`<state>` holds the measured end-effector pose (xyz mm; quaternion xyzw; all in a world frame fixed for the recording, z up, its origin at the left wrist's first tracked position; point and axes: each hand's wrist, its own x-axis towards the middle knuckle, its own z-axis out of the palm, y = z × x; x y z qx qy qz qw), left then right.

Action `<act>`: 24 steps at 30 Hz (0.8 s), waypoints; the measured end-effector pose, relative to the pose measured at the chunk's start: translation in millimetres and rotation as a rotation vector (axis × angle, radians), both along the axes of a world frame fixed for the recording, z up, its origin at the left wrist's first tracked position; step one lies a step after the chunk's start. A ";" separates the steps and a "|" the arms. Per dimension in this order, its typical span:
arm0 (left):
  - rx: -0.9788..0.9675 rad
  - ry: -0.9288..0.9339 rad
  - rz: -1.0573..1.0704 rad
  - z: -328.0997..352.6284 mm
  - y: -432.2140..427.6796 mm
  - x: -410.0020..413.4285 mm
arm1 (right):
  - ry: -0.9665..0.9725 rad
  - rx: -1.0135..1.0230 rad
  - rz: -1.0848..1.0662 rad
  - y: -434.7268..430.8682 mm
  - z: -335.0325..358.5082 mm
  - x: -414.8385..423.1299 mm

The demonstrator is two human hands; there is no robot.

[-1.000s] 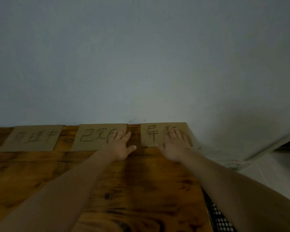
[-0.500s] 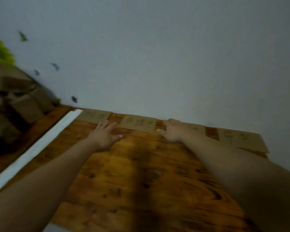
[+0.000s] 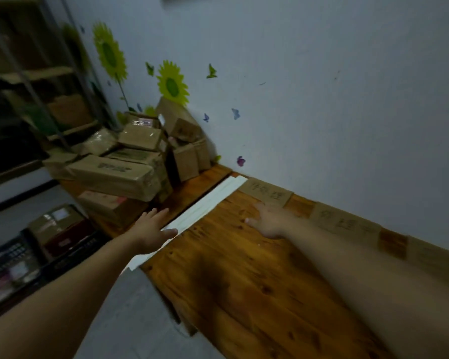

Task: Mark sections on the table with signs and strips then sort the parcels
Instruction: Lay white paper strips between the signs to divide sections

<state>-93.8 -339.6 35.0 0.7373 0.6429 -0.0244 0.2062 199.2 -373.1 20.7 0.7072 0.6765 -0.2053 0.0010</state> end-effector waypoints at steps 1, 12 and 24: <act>-0.002 0.004 0.013 -4.2 13.1 -7.3 | 0.019 0.003 0.010 15.9 -6.6 -9.3; -0.147 0.012 -0.064 -63.3 151.4 -23.7 | 0.089 -0.126 0.070 144.0 -81.9 -77.2; -0.182 0.190 -0.497 -184.8 209.2 -58.4 | 0.252 -0.318 -0.281 150.8 -159.5 -205.0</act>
